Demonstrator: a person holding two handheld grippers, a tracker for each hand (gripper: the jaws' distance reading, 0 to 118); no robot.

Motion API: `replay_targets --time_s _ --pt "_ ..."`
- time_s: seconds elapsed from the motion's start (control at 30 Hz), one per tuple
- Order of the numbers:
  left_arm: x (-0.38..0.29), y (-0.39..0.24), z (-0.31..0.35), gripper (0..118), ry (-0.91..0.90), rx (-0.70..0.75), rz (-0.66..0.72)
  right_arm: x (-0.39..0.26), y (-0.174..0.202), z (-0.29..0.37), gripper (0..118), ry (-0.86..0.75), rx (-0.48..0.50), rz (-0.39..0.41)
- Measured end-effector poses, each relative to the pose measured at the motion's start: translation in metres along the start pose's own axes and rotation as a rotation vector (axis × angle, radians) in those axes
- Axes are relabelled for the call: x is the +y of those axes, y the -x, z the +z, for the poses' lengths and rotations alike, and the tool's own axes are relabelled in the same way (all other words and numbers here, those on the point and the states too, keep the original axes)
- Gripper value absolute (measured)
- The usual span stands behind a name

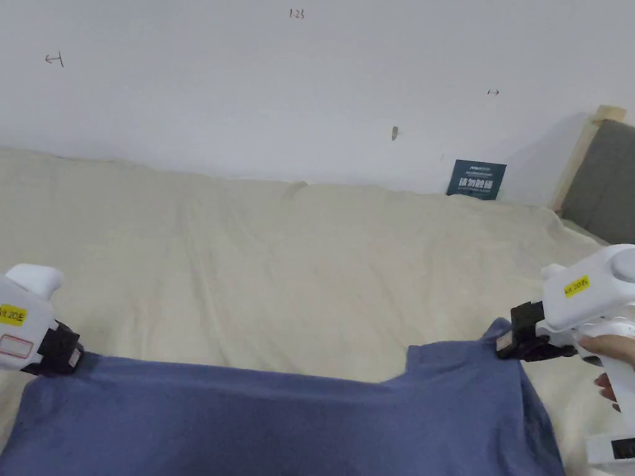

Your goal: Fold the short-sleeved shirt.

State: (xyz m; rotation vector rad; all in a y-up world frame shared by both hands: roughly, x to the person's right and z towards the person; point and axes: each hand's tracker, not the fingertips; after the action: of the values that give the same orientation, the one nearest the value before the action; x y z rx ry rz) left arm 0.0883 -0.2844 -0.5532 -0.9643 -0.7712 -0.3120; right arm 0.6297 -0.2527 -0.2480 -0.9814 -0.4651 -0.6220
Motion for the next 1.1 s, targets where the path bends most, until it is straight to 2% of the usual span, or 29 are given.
replay_targets --time_s 0.13,0.27,0.4,0.43,0.53,0.67,0.73,0.83,1.0,1.03,1.07,1.1 --pt "-0.022 -0.002 0.048 2 -0.045 -0.012 -0.008 -0.022 -0.009 0.048 0 -0.049 0.020 -0.014" --pt "-0.060 -0.003 0.103 2 -0.141 -0.118 0.072 -0.067 -0.019 0.098 0 -0.103 0.072 -0.037" --pt "-0.111 -0.011 0.140 2 -0.168 -0.123 0.044 -0.131 -0.044 0.137 0 -0.123 0.152 -0.074" --pt "-0.128 -0.017 0.146 2 -0.196 -0.085 0.003 -0.151 -0.050 0.142 0 -0.123 0.168 -0.088" --pt "-0.177 -0.026 0.150 2 -0.192 -0.100 -0.038 -0.201 -0.064 0.138 0 -0.102 0.182 -0.104" --pt "-0.234 -0.033 0.138 2 -0.145 -0.122 0.013 -0.265 -0.081 0.111 0 -0.055 0.115 -0.092" --pt "-0.256 -0.037 0.127 2 -0.131 -0.121 0.017 -0.290 -0.090 0.091 0 -0.014 0.099 -0.117" --pt "-0.275 -0.039 0.108 2 -0.090 -0.092 0.033 -0.313 -0.096 0.065 0 0.011 0.058 -0.104" --pt "-0.283 -0.038 0.087 4 -0.059 -0.082 0.055 -0.317 -0.096 0.054 0 -0.055 0.066 -0.112" --pt "-0.283 -0.039 0.088 5 -0.063 -0.083 0.055 -0.316 -0.094 0.054 4 -0.058 0.063 -0.113" --pt "-0.282 -0.038 0.090 7 -0.070 -0.084 0.054 -0.315 -0.101 0.054 14 -0.064 0.044 -0.107" --pt "-0.281 -0.036 0.092 19 -0.074 -0.097 0.065 -0.313 -0.100 0.057 41 -0.068 -0.011 -0.090"
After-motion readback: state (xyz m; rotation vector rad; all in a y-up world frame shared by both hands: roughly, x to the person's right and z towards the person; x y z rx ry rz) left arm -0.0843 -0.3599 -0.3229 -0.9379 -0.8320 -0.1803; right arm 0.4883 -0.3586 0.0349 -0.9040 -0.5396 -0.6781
